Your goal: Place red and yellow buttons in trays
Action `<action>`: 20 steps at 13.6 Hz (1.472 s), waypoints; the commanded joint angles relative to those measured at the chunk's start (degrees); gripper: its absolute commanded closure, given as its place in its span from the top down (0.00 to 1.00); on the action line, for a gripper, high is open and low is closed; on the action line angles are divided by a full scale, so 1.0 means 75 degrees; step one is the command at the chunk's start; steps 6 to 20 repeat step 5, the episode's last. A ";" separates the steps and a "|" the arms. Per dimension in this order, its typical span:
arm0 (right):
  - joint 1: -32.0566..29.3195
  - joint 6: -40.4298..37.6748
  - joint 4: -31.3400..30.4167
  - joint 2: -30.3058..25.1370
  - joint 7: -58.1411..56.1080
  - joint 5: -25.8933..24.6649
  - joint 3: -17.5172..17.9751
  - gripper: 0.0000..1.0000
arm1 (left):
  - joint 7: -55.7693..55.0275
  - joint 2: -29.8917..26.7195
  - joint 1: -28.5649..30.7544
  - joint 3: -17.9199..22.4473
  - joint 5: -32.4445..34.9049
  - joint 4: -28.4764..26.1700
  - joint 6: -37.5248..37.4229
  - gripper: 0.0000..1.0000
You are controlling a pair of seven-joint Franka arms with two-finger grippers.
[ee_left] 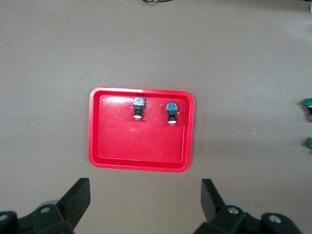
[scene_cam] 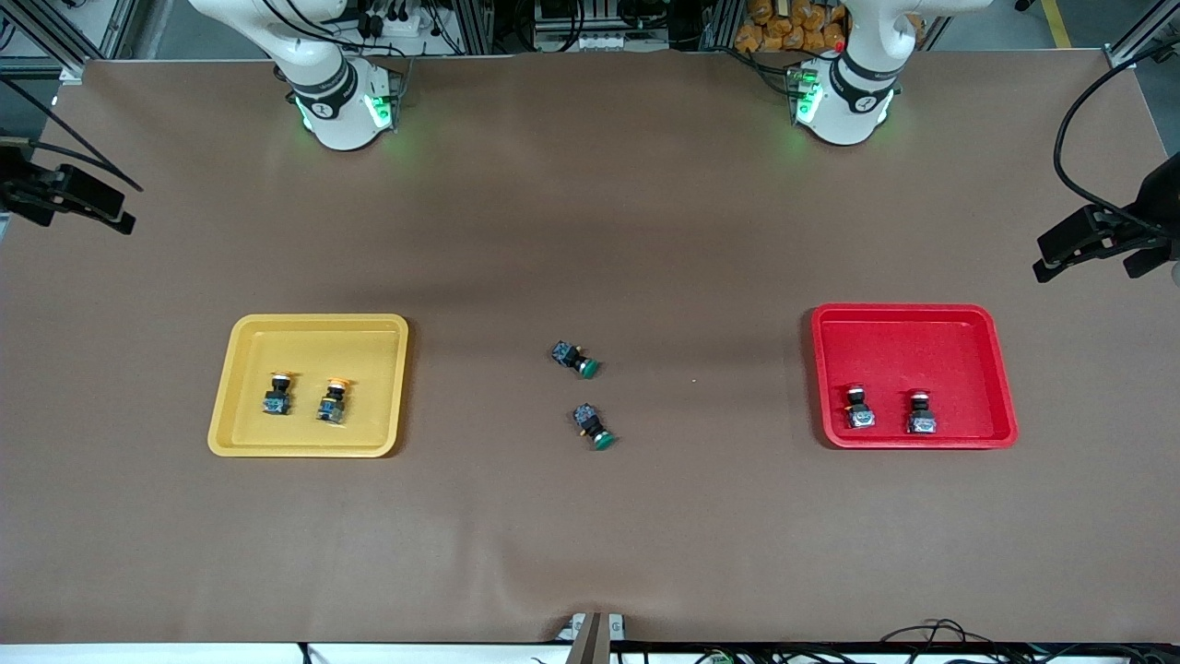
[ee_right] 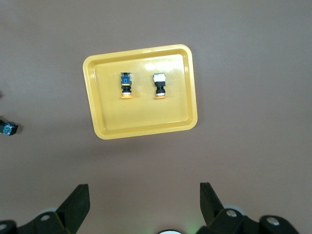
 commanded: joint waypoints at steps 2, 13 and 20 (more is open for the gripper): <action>0.0011 0.0354 -0.0620 -0.0433 -0.0715 -0.0260 0.0056 1.00 | 0.0002 -0.0008 0.0048 0.0015 -0.0003 0.0048 -0.0038 1.00; -0.0012 0.0436 -0.0526 -0.0398 -0.1014 -0.0343 0.0056 1.00 | -0.0021 0.0015 0.0014 0.0015 0.0055 0.0036 -0.0038 1.00; -0.0012 0.0436 -0.0526 -0.0398 -0.1014 -0.0343 0.0056 1.00 | -0.0021 0.0015 0.0014 0.0015 0.0055 0.0036 -0.0038 1.00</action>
